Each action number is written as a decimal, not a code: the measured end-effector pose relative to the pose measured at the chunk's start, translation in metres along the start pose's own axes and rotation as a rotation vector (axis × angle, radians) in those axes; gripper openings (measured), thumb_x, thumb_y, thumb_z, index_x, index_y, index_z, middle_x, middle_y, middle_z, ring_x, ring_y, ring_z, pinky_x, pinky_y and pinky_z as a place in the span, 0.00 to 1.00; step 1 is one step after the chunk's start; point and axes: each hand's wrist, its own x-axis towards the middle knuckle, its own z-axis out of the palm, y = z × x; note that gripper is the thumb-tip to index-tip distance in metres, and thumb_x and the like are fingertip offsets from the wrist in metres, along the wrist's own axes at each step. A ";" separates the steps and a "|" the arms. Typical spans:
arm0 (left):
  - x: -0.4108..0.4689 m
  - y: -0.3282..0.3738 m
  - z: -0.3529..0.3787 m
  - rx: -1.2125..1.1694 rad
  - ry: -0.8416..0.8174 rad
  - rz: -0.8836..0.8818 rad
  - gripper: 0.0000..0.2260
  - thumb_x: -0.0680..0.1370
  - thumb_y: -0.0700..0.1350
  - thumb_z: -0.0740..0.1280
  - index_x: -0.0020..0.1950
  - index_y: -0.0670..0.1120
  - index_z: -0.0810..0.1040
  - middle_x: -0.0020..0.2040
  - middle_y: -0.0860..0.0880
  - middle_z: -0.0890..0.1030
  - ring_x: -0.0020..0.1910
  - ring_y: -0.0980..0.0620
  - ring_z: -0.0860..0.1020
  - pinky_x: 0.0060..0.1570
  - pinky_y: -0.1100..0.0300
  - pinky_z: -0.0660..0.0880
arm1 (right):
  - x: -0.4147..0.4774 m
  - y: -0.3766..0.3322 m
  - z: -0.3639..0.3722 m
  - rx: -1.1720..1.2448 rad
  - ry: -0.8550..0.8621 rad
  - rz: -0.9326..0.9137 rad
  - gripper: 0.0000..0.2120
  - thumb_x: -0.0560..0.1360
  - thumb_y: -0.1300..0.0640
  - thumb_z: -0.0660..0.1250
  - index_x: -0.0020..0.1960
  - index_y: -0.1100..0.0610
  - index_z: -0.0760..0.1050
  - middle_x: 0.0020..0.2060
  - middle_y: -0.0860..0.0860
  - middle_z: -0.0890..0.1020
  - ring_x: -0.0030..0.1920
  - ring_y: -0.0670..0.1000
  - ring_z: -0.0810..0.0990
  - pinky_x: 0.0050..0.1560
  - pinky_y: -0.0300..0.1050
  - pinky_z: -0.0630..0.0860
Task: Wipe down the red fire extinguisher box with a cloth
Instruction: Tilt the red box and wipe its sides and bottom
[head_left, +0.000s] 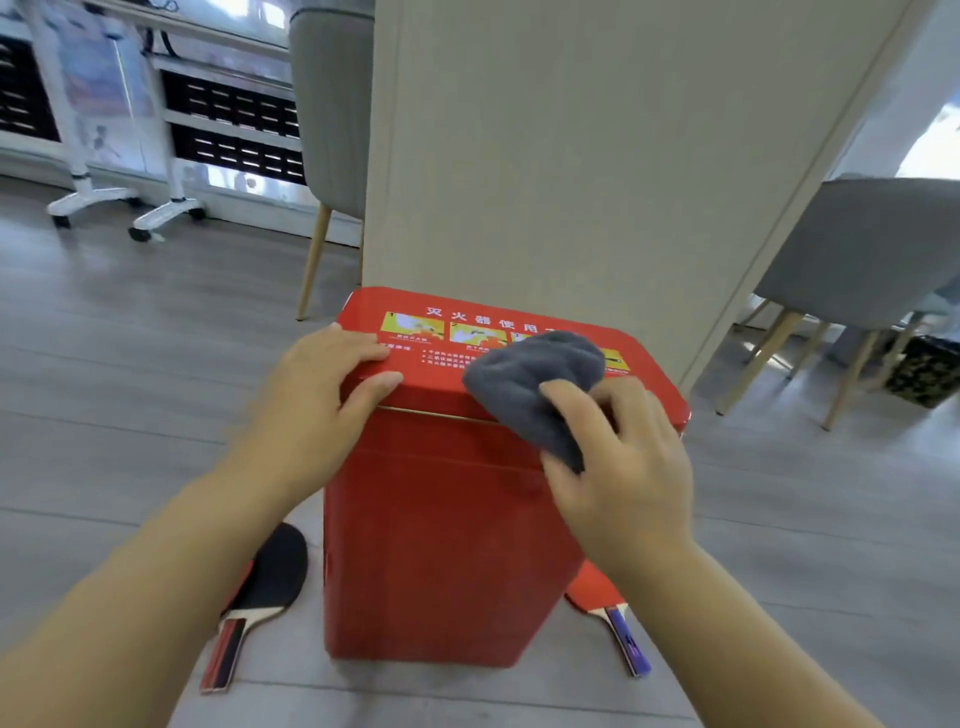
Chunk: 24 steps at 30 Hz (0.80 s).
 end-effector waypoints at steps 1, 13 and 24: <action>0.001 -0.003 -0.002 -0.044 -0.012 -0.017 0.15 0.77 0.51 0.65 0.60 0.46 0.79 0.63 0.50 0.77 0.69 0.50 0.68 0.67 0.58 0.61 | -0.008 -0.003 0.006 -0.001 -0.060 -0.018 0.17 0.69 0.60 0.68 0.57 0.52 0.72 0.39 0.55 0.74 0.37 0.56 0.73 0.33 0.50 0.72; 0.012 -0.036 -0.027 -0.045 -0.146 0.098 0.14 0.79 0.51 0.60 0.62 0.53 0.77 0.60 0.65 0.73 0.63 0.66 0.69 0.58 0.81 0.59 | -0.028 -0.003 0.040 -0.026 -0.045 -0.118 0.19 0.76 0.48 0.65 0.66 0.47 0.68 0.59 0.55 0.64 0.68 0.62 0.63 0.64 0.53 0.61; 0.025 -0.046 -0.040 -0.112 -0.241 0.131 0.12 0.79 0.45 0.62 0.61 0.53 0.79 0.57 0.64 0.75 0.59 0.74 0.65 0.55 0.86 0.58 | 0.001 -0.054 0.088 -0.073 -0.047 -0.589 0.19 0.78 0.58 0.58 0.66 0.48 0.74 0.61 0.50 0.69 0.68 0.55 0.68 0.57 0.50 0.65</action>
